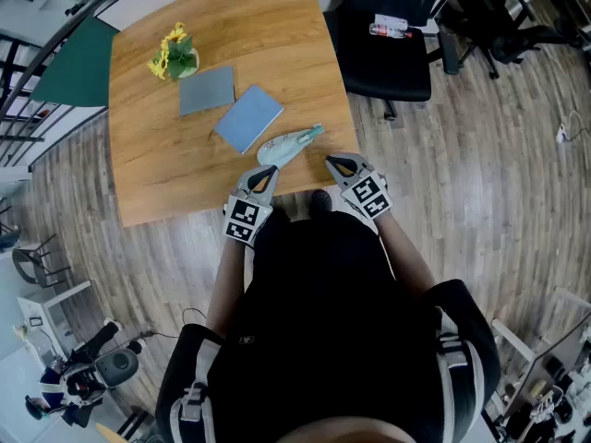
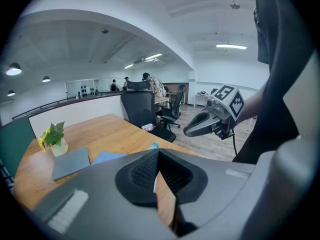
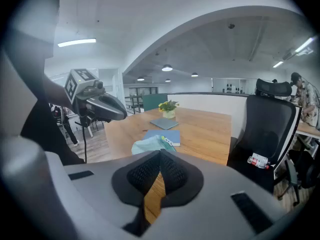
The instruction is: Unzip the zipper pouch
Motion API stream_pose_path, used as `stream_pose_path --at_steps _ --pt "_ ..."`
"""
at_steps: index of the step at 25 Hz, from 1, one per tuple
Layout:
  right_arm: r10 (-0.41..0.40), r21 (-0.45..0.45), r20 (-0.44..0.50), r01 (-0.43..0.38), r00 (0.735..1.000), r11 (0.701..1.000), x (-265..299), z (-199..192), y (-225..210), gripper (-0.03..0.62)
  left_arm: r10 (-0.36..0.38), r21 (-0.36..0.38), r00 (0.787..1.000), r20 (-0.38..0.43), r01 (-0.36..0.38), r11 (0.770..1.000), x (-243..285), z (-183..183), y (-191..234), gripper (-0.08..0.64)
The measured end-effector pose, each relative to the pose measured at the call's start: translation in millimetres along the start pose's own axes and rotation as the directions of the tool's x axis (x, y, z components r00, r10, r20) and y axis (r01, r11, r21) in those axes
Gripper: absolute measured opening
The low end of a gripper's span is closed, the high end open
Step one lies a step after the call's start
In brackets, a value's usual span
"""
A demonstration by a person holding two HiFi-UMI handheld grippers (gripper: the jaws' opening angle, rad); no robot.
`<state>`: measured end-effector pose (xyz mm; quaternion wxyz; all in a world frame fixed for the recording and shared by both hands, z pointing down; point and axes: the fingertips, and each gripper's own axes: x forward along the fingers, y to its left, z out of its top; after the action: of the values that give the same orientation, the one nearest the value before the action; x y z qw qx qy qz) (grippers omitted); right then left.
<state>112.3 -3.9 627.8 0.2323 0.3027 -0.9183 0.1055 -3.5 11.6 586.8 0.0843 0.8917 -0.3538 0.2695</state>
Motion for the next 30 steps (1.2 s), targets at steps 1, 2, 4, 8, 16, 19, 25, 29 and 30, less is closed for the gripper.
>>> stream_pose_path --at_steps 1,2,4,8,16,19,25,29,30 --pt "0.000 0.004 0.004 0.000 1.000 1.000 -0.7 -0.2 -0.1 0.002 0.003 -0.001 1.000 0.000 -0.003 1.000 0.1 0.4 -0.2 0.000" --pt "0.000 0.008 0.007 0.000 1.000 1.000 -1.3 -0.4 -0.5 0.002 0.006 -0.002 1.000 0.000 -0.006 1.000 0.4 0.8 -0.3 0.000" --pt "-0.002 0.013 0.003 0.002 1.000 1.000 -2.5 -1.6 -1.9 0.002 0.010 0.002 1.000 -0.001 -0.010 1.000 2.2 2.1 -1.0 0.000" --pt "-0.005 0.010 -0.002 0.005 1.000 1.000 -4.1 -2.9 -1.1 0.002 0.012 0.012 1.000 0.004 -0.012 1.000 3.7 6.5 -4.9 0.000" --pt "0.016 -0.006 0.021 -0.016 1.000 1.000 -4.1 -3.7 0.6 0.003 0.033 0.018 0.999 0.003 -0.033 0.999 3.4 10.3 -7.4 0.000" --pt "0.023 -0.011 0.029 -0.023 0.999 1.000 -4.1 -2.6 3.4 0.003 0.040 0.011 0.999 0.003 -0.040 0.999 1.5 9.2 -8.4 0.002" --pt "0.022 -0.019 0.044 -0.021 0.999 1.000 -6.3 0.0 0.3 0.051 0.049 0.009 0.999 -0.001 -0.049 0.999 1.4 10.0 -8.4 0.025" --pt "0.018 -0.018 0.048 -0.017 0.999 1.000 -6.6 -1.6 -0.5 0.094 0.039 0.016 0.999 -0.007 -0.039 0.999 3.2 9.8 -8.7 0.054" --pt "0.016 -0.017 0.048 -0.015 0.999 1.000 -6.5 -1.6 -1.0 0.103 0.037 0.017 0.999 -0.001 -0.037 0.999 3.9 11.2 -8.5 0.061"
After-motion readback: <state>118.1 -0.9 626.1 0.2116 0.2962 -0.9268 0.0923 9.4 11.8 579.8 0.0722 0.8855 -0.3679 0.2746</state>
